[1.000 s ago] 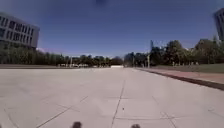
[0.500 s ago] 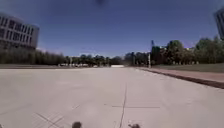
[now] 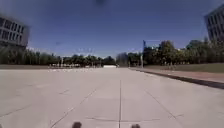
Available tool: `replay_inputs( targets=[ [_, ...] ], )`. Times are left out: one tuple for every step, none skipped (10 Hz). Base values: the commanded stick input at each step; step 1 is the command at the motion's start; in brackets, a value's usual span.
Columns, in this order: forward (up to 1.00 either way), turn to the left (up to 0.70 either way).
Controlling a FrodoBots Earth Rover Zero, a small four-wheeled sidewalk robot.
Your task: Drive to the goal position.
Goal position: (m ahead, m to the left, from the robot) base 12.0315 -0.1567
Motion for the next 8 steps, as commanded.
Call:
replay_inputs(
  targets=[
    [0.85, 0.04],
    [0.85, 0.04],
    [0.85, 0.04],
    [0.85, 0.04],
    [0.85, 0.04],
    [0.85, 0.04],
    [0.85, 0.04],
    [0.85, 0.04]
  ],
)
